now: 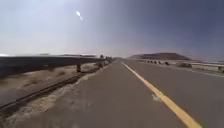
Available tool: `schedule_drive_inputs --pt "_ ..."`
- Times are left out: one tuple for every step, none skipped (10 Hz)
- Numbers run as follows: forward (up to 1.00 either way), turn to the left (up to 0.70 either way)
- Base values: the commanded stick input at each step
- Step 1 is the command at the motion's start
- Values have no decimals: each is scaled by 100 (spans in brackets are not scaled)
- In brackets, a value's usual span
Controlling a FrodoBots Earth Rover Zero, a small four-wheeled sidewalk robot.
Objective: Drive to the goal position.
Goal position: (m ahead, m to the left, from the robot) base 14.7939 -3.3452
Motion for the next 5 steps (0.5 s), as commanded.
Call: schedule_drive_inputs --pt "50 0" --pt "50 0" --pt "50 0" --pt "50 0" --pt "50 0"
